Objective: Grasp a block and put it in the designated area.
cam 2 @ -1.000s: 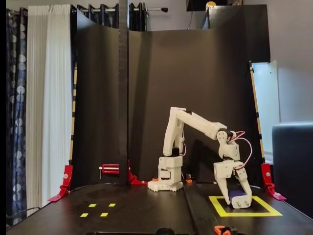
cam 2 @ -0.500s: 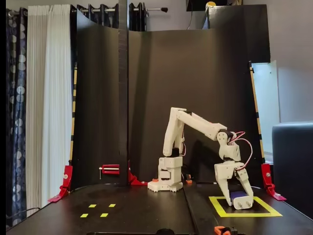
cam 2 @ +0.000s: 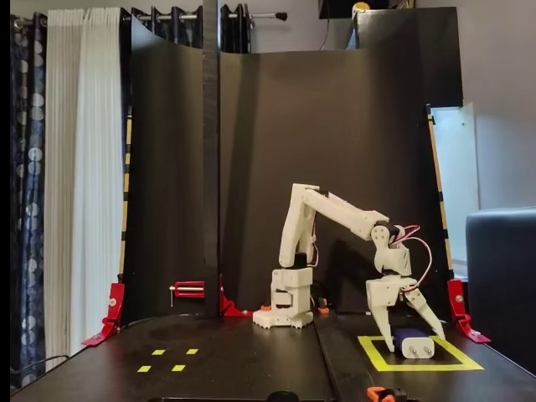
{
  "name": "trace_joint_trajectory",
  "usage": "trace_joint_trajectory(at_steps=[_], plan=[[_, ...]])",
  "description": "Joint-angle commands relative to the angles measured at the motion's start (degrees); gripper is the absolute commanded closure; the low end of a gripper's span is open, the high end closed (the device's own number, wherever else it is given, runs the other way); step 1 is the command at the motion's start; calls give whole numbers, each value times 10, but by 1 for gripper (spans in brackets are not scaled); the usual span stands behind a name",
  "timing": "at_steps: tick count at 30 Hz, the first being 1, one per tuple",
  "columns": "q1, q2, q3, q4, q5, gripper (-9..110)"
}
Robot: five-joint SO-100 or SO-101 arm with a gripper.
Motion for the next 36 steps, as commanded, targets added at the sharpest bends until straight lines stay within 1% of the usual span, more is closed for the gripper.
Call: trace_joint_trajectory(at_steps=[1,9,21,30,32,34,36], plan=[[6,19,-18,1,0,62],[14,74,-18,25,7,62],[23,202,-18,81,10,62],[30,231,-18,91,10,63],[31,236,-20,97,9,69],[31,237,-25,105,9,80],[33,238,-29,110,9,87]])
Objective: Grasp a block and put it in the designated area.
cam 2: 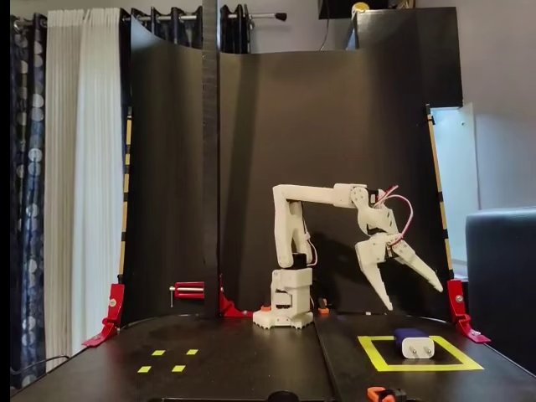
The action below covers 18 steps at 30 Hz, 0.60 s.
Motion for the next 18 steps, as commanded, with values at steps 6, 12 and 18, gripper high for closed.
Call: trace_joint_trajectory(at_steps=[6,12,18], plan=[[22,29,-34,3,4,100],[35,44,-39,0,4,101],[64,79,-40,-9,7,101]])
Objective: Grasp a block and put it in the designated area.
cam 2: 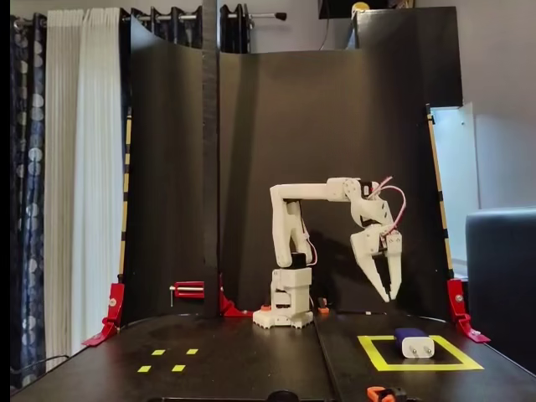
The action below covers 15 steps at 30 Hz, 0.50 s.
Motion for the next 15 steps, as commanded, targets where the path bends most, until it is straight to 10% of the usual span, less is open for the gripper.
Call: trace_joint_trajectory(at_steps=[1,15], plan=[[24,44,-24,-8,8,101],[236,203,-18,-74,18,102]])
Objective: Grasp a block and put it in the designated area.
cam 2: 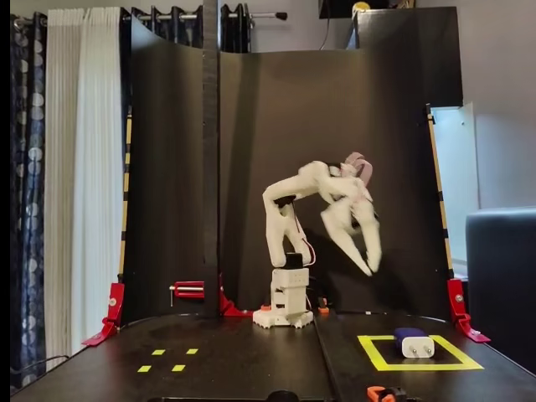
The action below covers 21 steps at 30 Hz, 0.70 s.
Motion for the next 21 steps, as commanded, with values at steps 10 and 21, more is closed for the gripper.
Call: trace_joint_trajectory(at_steps=[10,21], plan=[[156,150,47,-108,43,102],[221,279,205,-248,216,102]])
